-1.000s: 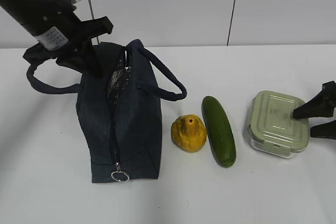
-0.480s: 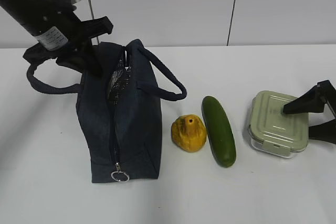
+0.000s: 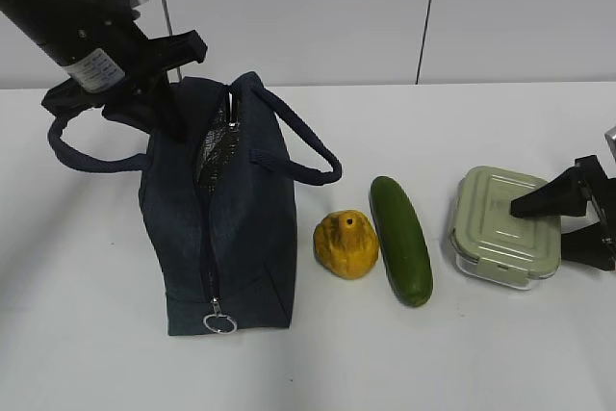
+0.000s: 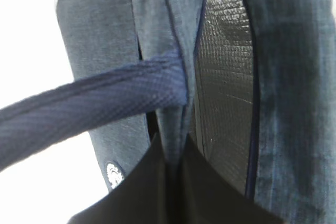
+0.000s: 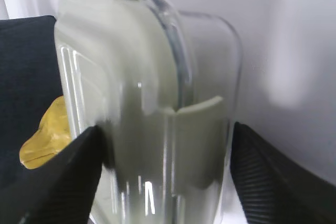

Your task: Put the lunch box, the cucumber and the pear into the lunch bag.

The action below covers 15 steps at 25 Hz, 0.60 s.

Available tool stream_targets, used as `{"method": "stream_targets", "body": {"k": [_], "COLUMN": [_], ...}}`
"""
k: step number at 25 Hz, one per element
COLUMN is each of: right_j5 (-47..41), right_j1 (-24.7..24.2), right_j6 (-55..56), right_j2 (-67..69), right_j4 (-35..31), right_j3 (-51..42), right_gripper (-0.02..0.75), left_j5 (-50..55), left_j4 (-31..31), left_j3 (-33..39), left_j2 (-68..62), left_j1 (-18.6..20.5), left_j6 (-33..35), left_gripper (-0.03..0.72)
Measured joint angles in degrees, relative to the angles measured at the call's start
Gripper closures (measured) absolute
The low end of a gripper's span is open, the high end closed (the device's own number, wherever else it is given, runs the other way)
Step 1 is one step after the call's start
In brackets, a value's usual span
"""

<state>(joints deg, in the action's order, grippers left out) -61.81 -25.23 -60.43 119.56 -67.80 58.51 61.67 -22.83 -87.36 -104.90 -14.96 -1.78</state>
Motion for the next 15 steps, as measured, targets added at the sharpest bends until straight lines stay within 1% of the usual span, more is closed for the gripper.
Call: {"method": "stream_targets", "body": {"k": [2, 4, 7, 10, 15], "right_j5": [-0.55, -1.02, -2.4, -2.65, -2.3], "right_j1": [0.0, 0.0, 0.0, 0.0, 0.0], "right_j6": [0.0, 0.0, -0.14, -0.26, -0.26], "right_j2": [0.23, 0.23, 0.3, 0.65, 1.06], "right_j4": [-0.14, -0.27, -1.25, -3.24, -12.23], "right_j3": [0.0, 0.0, 0.03, 0.03, 0.16], "right_gripper": [0.209, 0.246, 0.348, 0.37, 0.374], "left_j5": [0.0, 0.0, 0.0, 0.0, 0.06], "left_j4": [0.0, 0.0, 0.0, 0.0, 0.0], "left_j3": [0.0, 0.0, 0.0, 0.0, 0.0], "left_j2": [0.0, 0.0, 0.0, 0.0, 0.0], "left_j1": [0.0, 0.0, 0.0, 0.0, 0.0], "left_j6": [0.0, 0.0, 0.0, 0.0, 0.0], "left_gripper": [0.684, 0.684, 0.684, 0.684, 0.684]}}
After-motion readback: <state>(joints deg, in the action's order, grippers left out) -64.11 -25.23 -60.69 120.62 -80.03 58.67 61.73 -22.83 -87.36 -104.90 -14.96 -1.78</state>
